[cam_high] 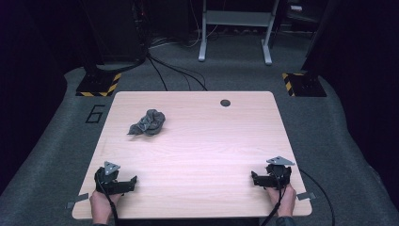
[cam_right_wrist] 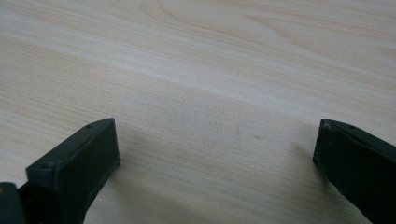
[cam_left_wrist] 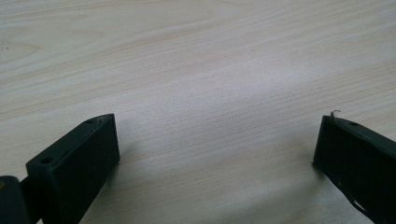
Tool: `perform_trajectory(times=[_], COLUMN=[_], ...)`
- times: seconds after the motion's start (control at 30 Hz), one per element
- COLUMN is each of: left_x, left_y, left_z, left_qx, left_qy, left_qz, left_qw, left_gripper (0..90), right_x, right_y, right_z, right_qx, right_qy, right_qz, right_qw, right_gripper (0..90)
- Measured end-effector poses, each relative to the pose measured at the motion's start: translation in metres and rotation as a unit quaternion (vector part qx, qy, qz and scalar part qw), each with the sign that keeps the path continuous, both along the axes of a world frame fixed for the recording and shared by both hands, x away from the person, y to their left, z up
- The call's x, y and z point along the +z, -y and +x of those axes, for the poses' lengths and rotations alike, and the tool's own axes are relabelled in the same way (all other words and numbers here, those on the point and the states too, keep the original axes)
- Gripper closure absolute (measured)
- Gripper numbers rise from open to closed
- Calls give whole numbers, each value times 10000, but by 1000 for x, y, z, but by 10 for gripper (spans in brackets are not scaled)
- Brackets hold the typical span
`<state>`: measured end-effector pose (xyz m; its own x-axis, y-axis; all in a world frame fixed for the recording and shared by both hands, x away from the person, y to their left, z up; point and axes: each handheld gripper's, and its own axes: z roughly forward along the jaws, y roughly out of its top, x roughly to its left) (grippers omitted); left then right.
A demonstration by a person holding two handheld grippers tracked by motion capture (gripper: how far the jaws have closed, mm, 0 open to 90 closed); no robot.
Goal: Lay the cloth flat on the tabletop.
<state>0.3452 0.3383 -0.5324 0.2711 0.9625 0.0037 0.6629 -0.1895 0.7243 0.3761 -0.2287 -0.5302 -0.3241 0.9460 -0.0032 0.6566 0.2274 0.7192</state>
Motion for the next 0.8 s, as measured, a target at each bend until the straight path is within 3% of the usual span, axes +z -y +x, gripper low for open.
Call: perform_trajectory(times=[0.53,0.8], left_x=[0,2], left_y=[-2,-10], left_z=[-1,2], left_qx=[19,-4], left_qy=[1,-64], left_qz=[-4,-163], left_qw=[10000,9998], left_gripper=[0,0], right_x=[0,0], right_y=[0,0], right_z=[0,0], right_qx=[-48,-44], right_qy=[-4,-1], right_qz=[-1,5], right_qw=[10000,10000], right_gripper=[1,3])
